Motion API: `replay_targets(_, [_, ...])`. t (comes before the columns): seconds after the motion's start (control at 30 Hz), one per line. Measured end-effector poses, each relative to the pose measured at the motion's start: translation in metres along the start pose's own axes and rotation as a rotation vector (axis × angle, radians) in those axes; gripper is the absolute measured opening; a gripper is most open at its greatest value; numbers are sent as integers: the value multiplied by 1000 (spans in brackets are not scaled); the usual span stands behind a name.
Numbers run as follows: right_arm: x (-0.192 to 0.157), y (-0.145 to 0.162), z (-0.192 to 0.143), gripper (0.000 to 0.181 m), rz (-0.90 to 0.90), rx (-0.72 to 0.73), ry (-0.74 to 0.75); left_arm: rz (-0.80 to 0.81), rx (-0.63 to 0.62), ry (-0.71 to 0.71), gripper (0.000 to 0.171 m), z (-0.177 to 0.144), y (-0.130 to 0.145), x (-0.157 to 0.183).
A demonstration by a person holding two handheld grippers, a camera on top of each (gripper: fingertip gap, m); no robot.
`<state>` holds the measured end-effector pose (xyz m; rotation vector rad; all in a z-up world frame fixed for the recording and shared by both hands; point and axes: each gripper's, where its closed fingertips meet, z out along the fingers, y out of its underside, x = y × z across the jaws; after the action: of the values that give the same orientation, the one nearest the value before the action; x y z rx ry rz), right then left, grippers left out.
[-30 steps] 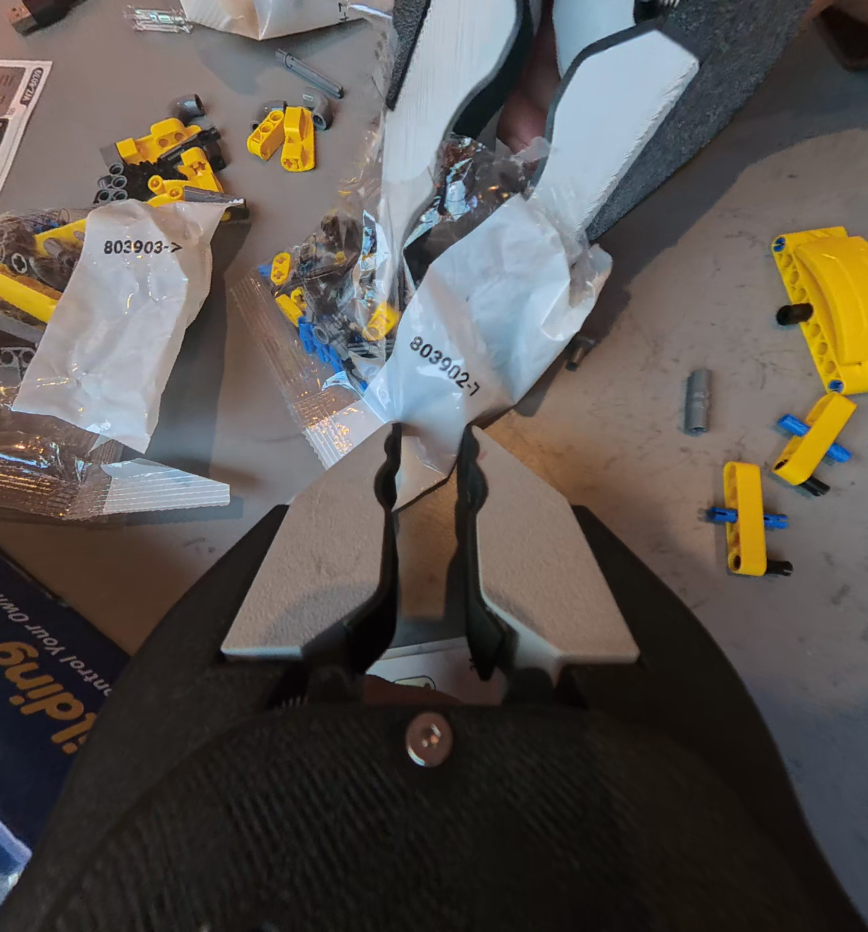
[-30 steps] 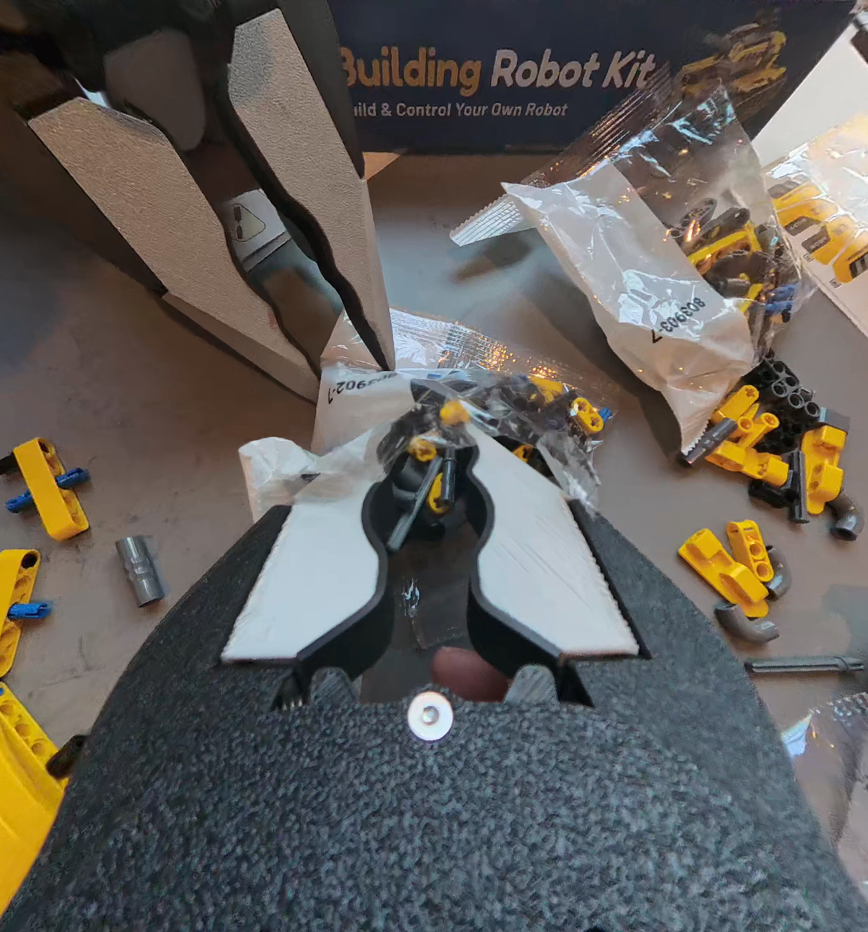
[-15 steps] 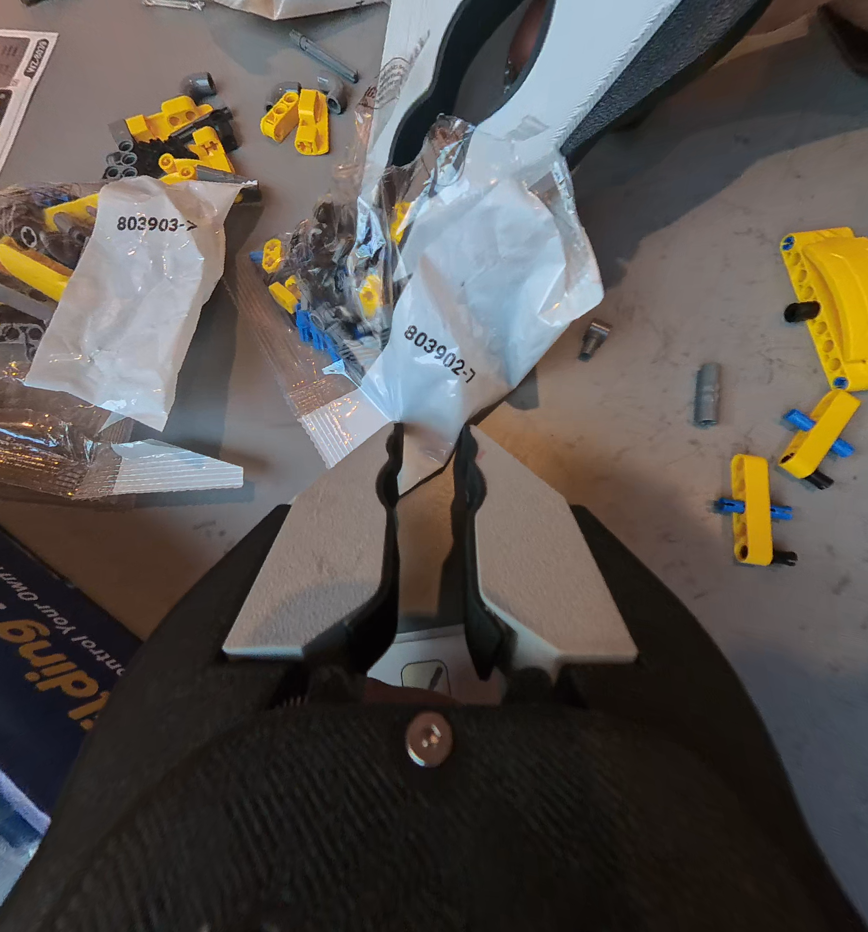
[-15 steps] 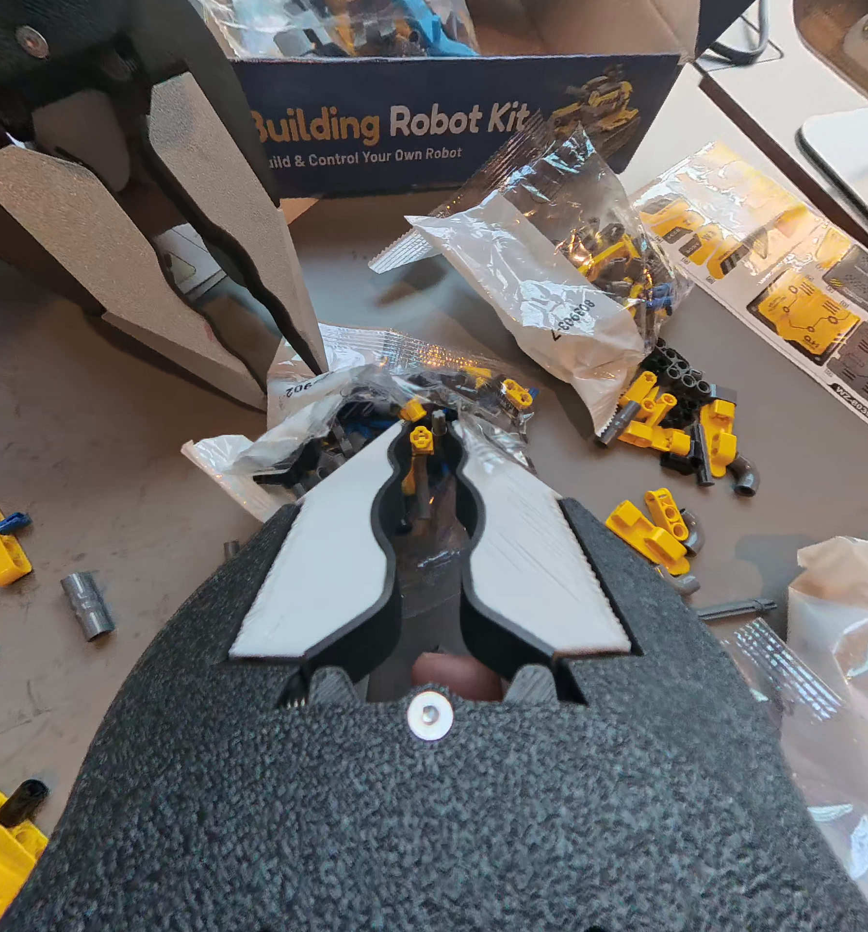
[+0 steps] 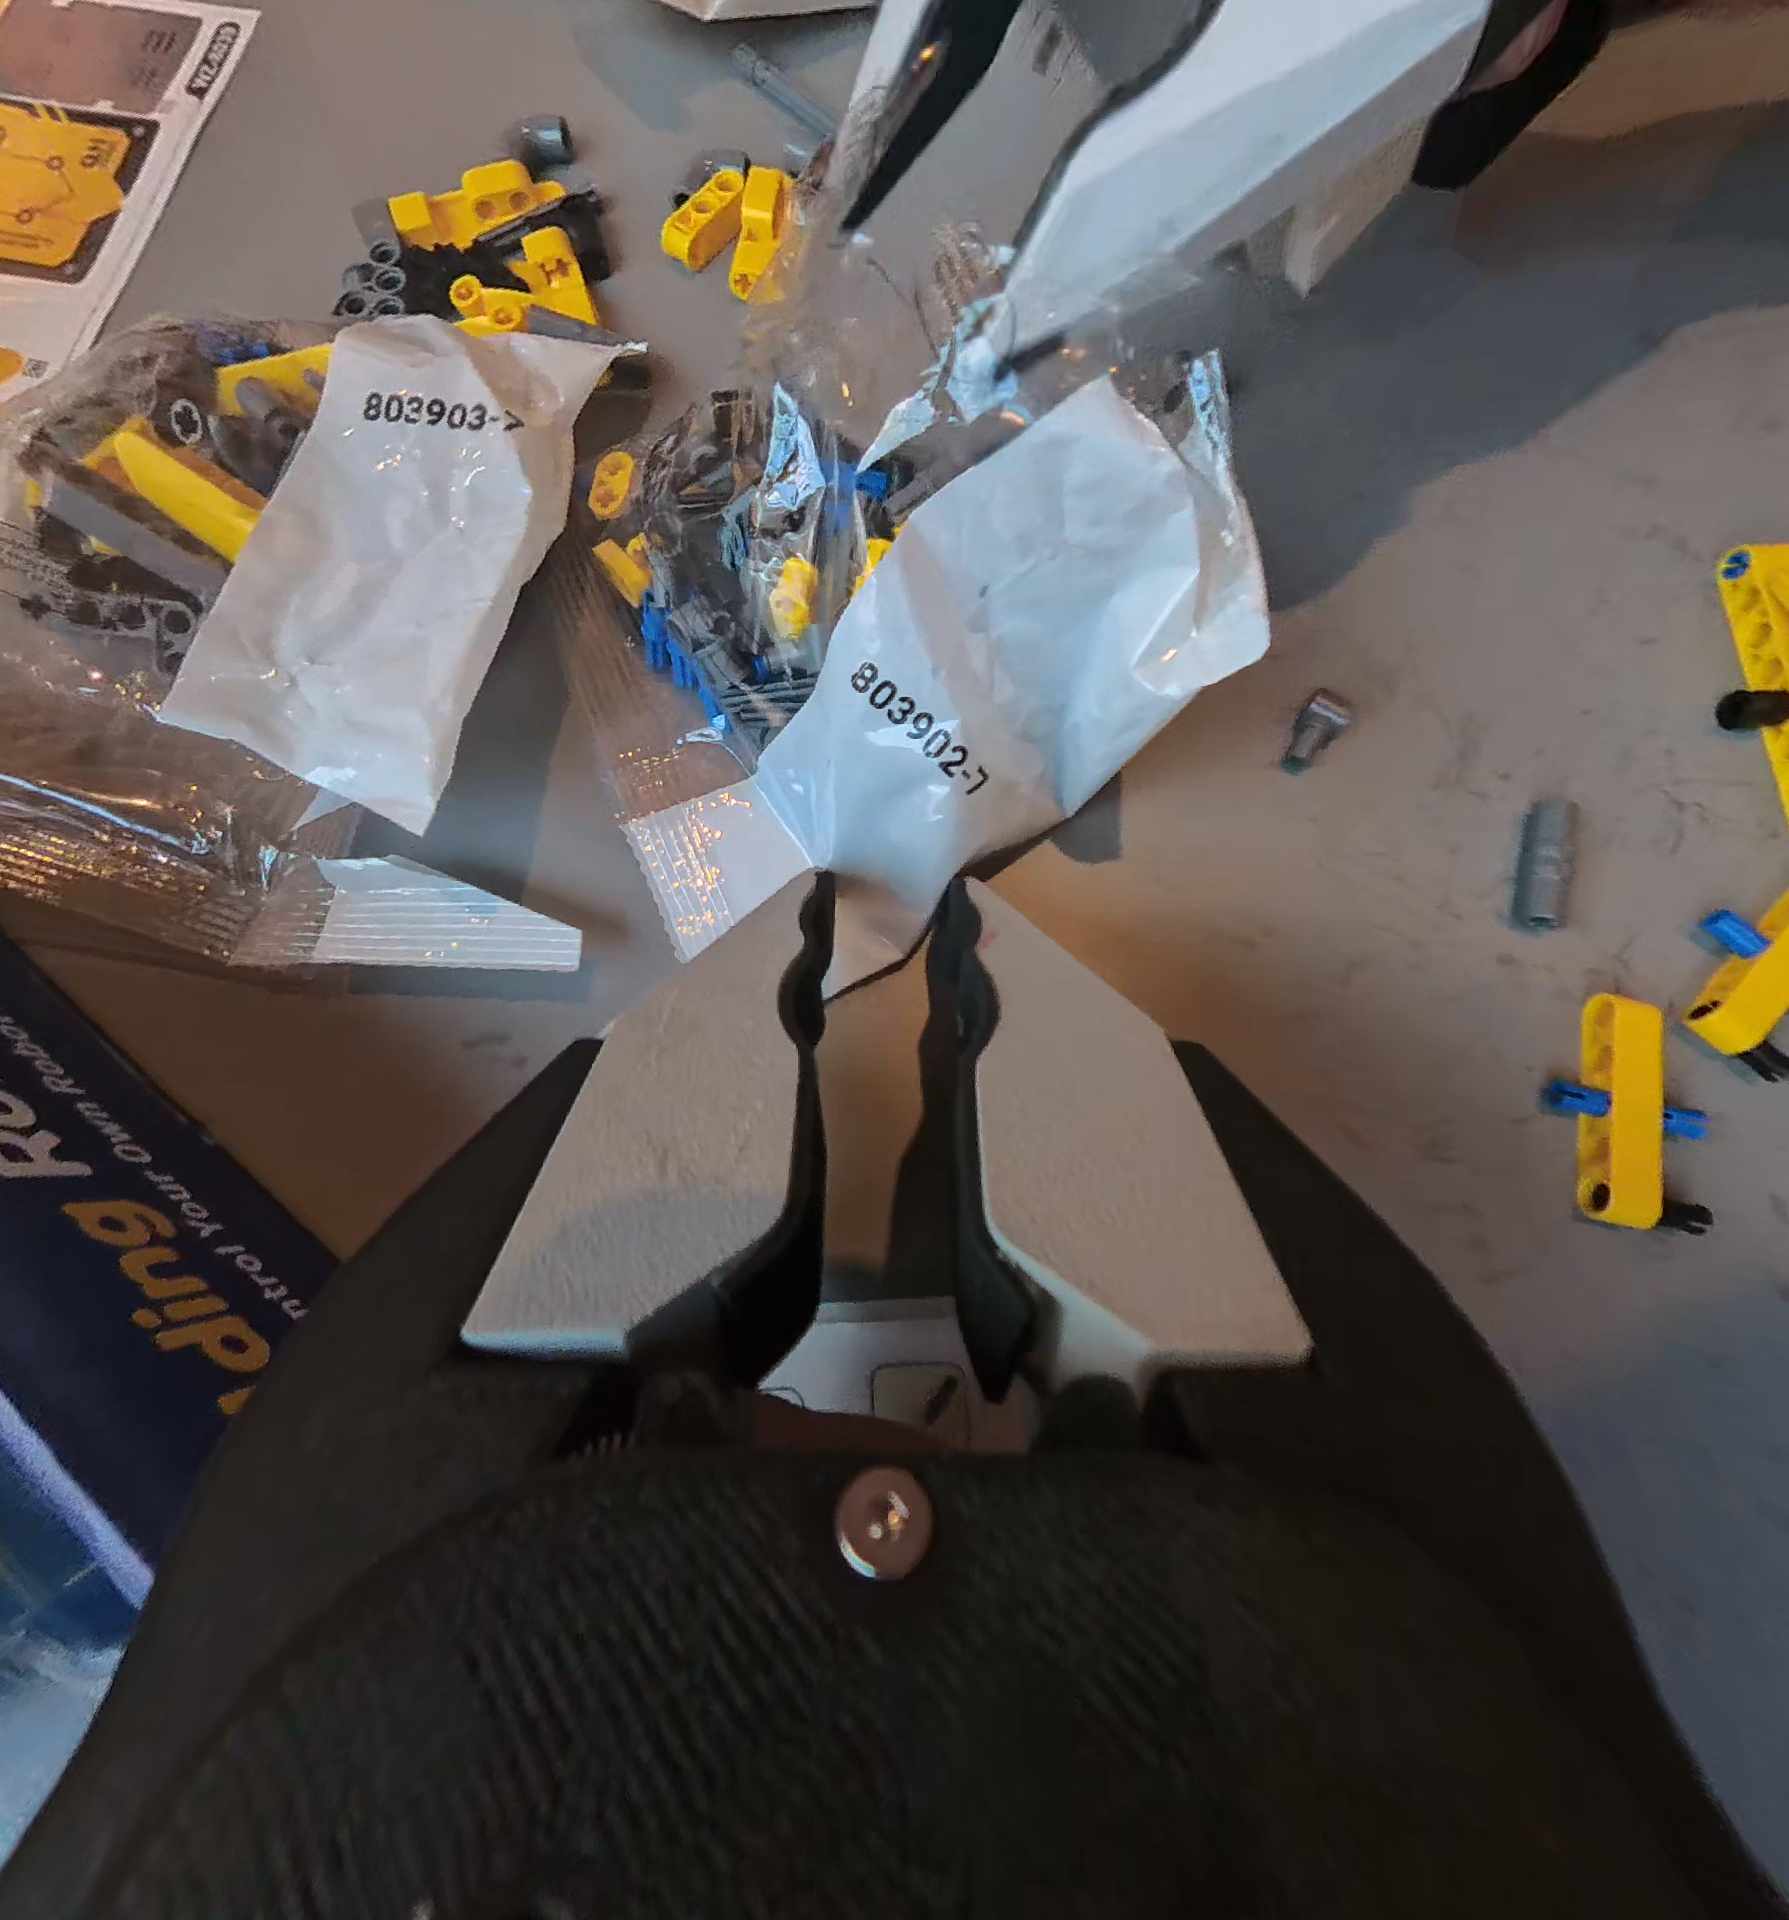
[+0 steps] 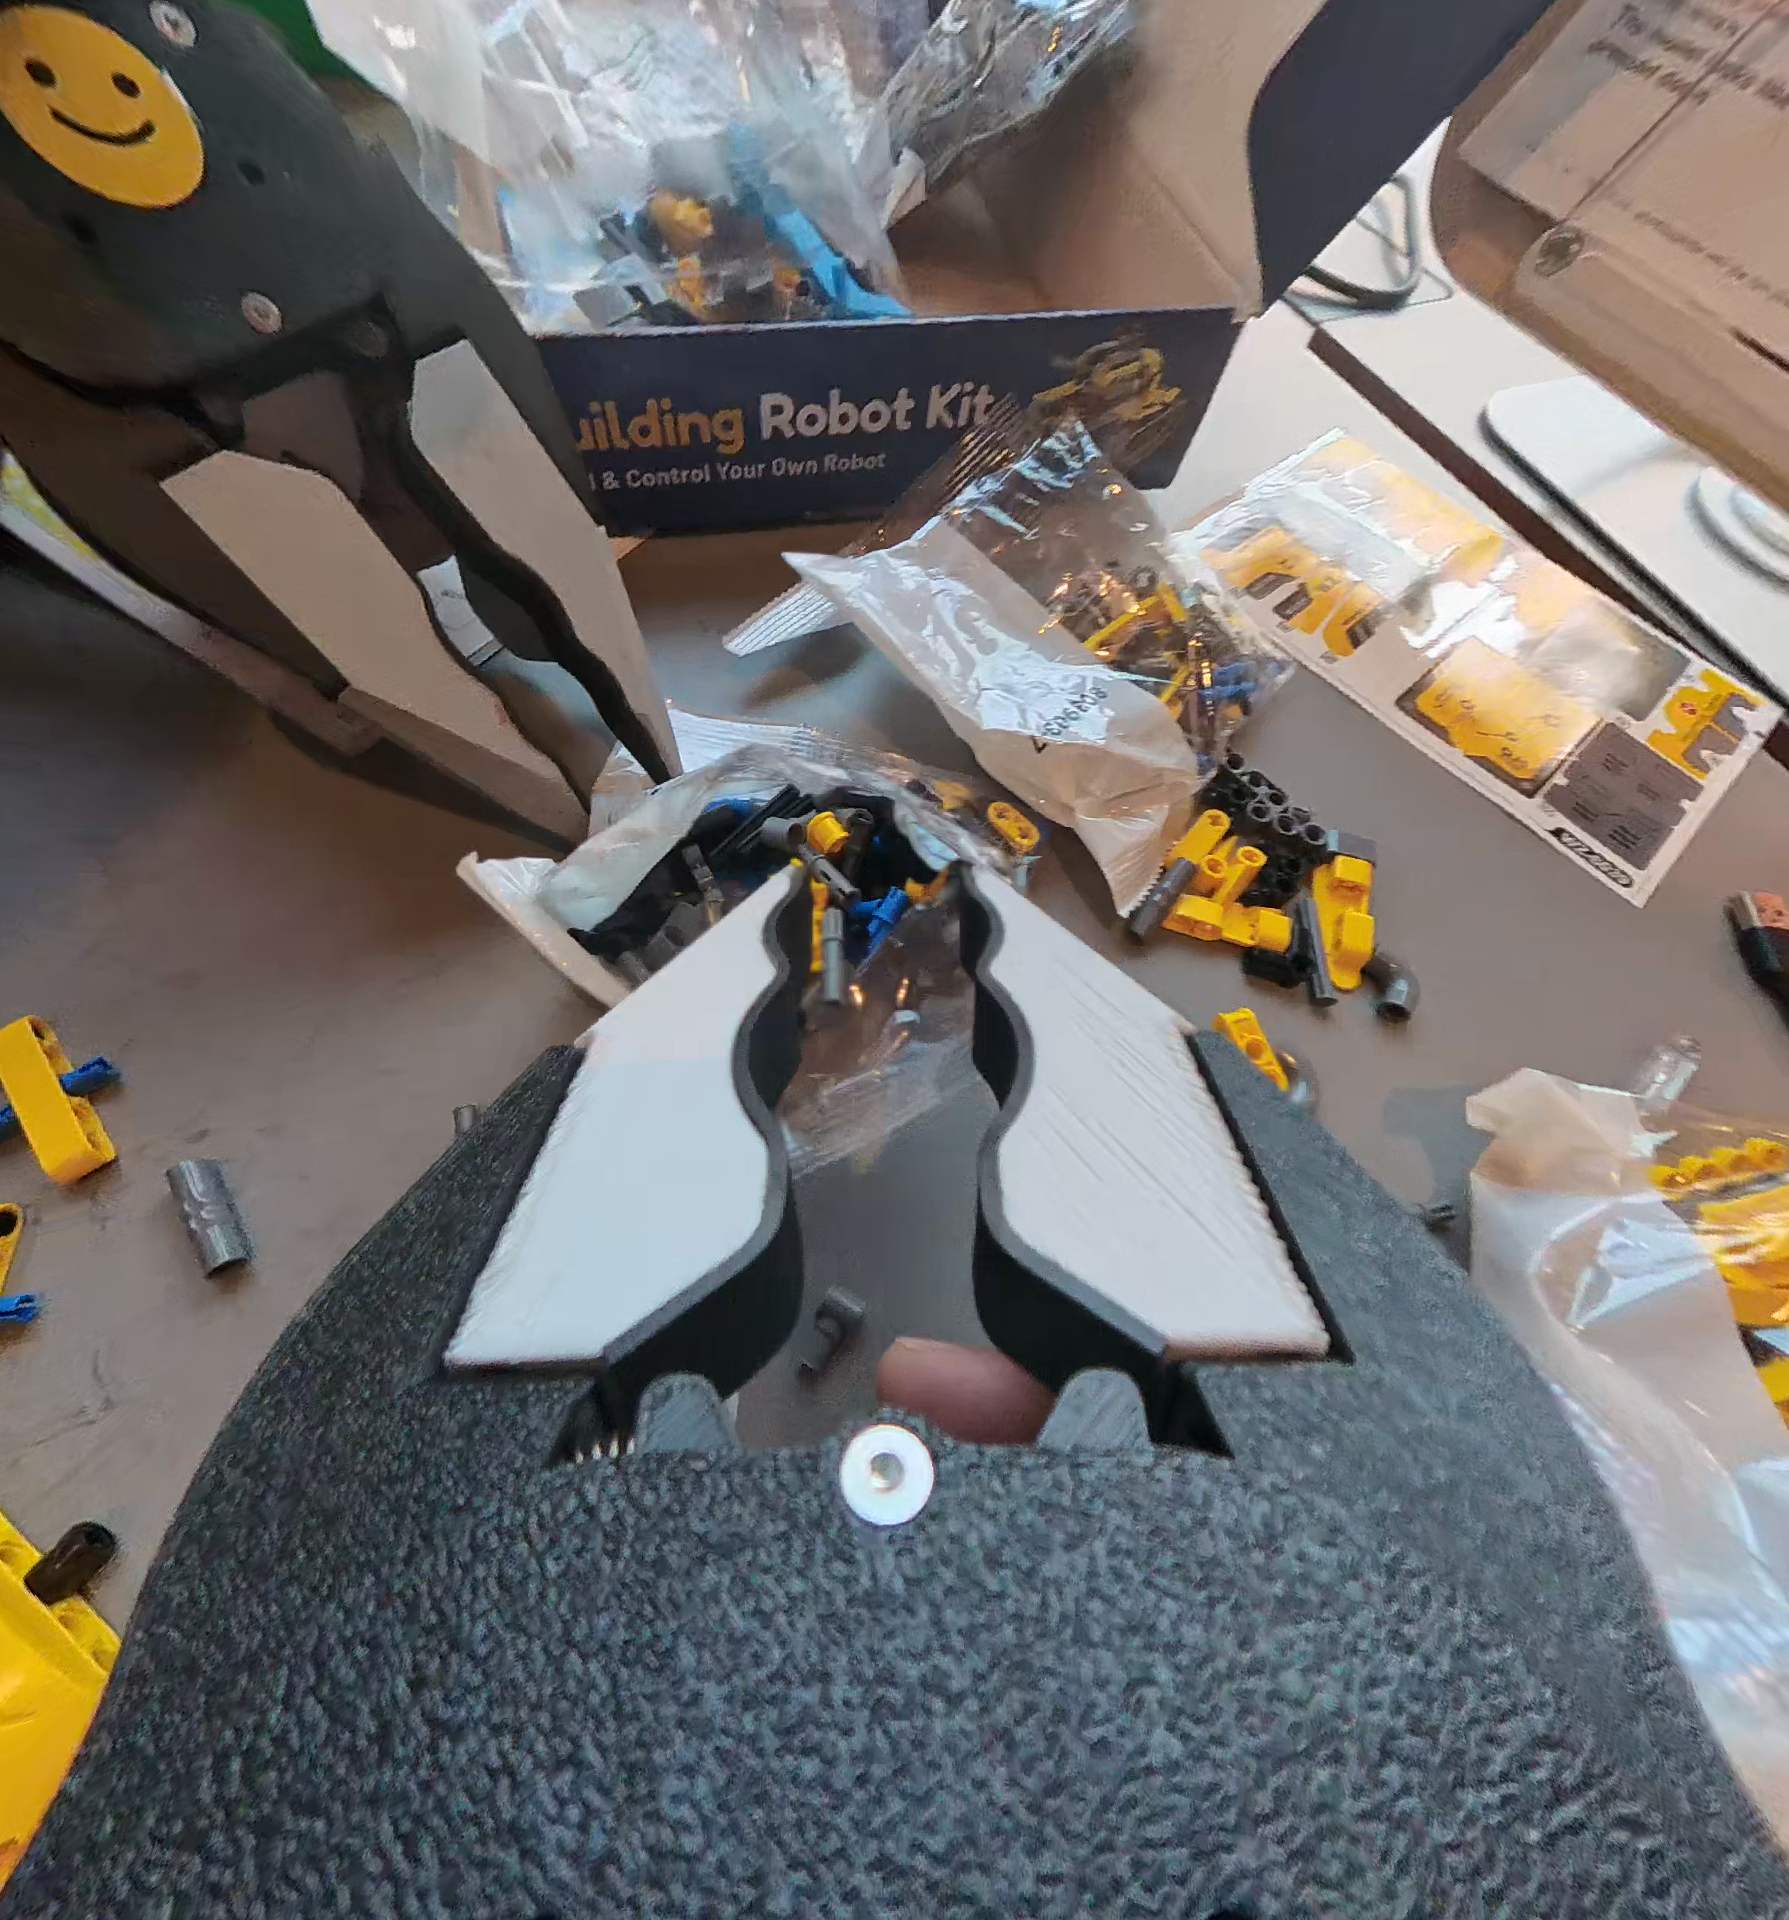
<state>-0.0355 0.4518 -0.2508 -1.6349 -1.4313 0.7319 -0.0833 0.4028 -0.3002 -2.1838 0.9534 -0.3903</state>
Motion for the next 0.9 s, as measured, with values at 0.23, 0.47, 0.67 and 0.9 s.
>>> replay_targets(0.23, [28,-15,-28,24,81,105,77,6,-1,5,21,-4,0,-1])
replay_targets(0.47, [34,-39,-54,15,127,248,80,-22,139,37,45,-32,-30,2])
replay_targets(0.67, [2,-67,-61,0,-53,369,72,-14,348,-384,0,-55,-71,-48])
replay_targets(0.9, [-105,-108,-45,0,-463,462,28,-71,328,-771,0,-58,-68,-87])
